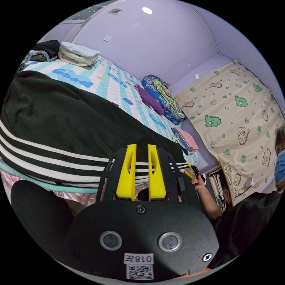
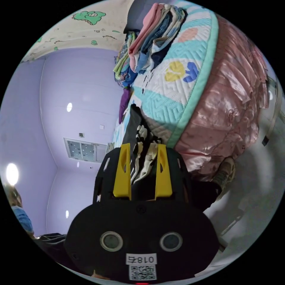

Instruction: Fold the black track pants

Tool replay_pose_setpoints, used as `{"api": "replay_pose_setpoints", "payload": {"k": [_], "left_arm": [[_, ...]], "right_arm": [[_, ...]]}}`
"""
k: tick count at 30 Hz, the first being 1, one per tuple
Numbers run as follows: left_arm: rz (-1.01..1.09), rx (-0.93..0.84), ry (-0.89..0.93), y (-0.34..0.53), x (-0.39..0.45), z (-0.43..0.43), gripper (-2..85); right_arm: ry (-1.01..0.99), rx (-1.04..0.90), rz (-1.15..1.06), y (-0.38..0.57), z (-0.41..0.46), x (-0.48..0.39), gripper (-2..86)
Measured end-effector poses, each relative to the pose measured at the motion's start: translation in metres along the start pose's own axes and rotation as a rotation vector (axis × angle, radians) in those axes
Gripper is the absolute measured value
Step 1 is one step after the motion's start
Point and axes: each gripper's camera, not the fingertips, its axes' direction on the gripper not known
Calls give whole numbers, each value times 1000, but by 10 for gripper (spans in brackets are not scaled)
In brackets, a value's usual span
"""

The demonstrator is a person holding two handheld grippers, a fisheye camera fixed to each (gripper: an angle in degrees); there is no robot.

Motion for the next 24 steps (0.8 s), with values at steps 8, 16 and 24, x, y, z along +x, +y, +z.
{"api": "replay_pose_setpoints", "payload": {"k": [8,16,24], "left_arm": [[-37,189,-48,4,-33,-106,64],[-287,629,-204,69,-132,-303,70],[-470,732,-239,140,-210,-371,75]], "right_arm": [[162,118,-139,58,39,-82,59],[181,-68,-867,162,186,-280,60],[302,-597,-1499,391,416,-333,65]]}}
